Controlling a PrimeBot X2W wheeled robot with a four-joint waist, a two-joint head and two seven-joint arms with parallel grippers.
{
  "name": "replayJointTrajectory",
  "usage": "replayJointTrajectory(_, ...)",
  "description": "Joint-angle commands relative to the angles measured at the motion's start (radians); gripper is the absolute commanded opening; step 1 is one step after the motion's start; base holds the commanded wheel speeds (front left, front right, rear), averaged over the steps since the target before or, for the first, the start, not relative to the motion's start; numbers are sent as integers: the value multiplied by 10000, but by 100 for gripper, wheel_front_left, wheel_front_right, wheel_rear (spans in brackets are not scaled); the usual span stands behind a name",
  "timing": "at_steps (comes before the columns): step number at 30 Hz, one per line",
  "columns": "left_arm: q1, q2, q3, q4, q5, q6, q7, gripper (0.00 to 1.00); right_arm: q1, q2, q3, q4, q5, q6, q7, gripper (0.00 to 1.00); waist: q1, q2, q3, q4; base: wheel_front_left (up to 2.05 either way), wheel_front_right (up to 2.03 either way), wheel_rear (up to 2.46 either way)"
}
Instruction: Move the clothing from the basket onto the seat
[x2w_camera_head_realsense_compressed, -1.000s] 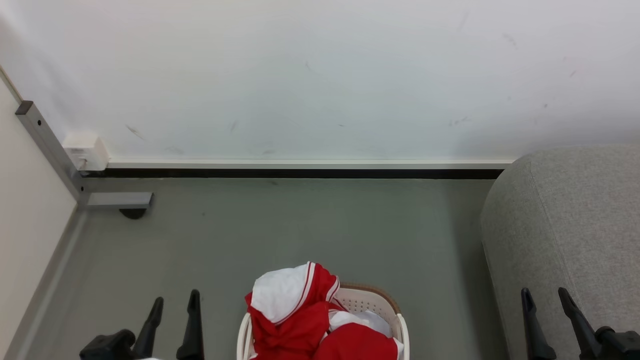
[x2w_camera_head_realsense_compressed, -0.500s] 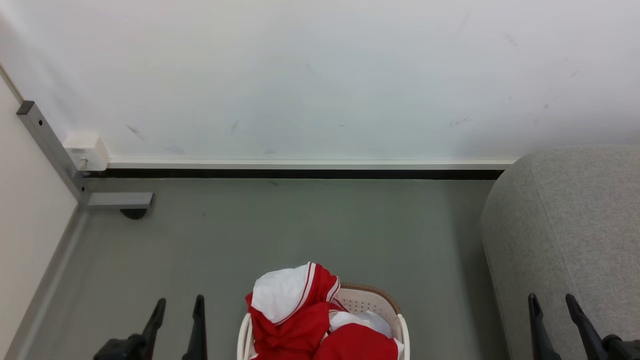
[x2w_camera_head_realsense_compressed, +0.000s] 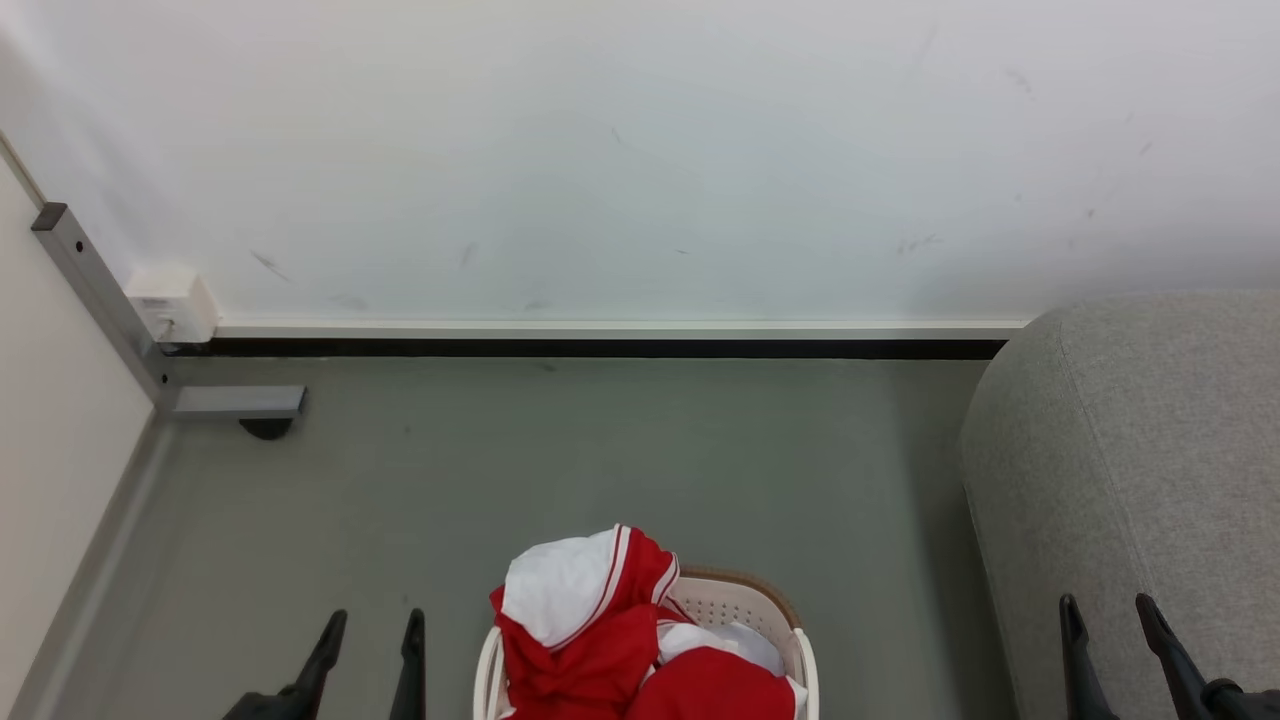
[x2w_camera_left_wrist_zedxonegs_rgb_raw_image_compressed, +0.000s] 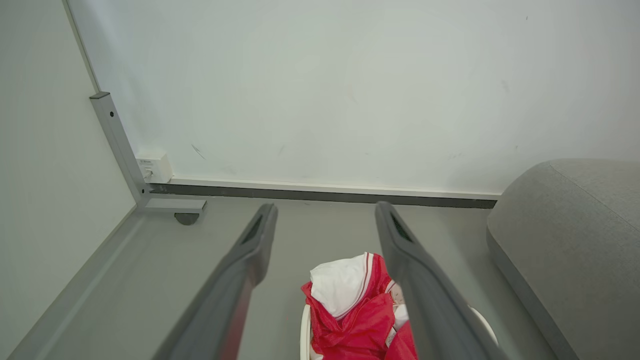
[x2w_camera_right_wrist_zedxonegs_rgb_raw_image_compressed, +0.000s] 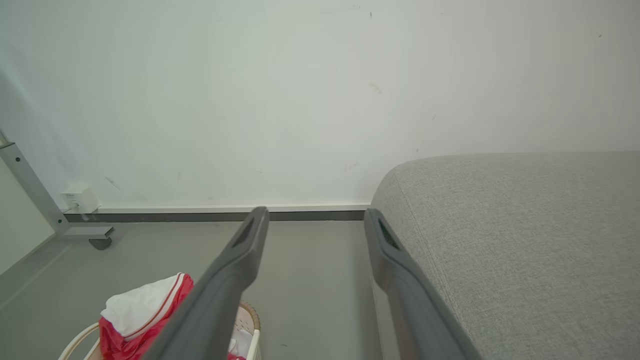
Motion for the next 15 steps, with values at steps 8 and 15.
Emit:
replayJointTrajectory(8,196,-111,104,152,732,-188,-230,100,131,-43,2,172,-377,-19,-230,100,0,-1,-7,1,0,0,0)
replayJointTrajectory(15,228,-231,241,225,1082,-366,-362,100,200,-46,96,245,-507,-21,-364,100,0,-1,-14,-7,0,0,0)
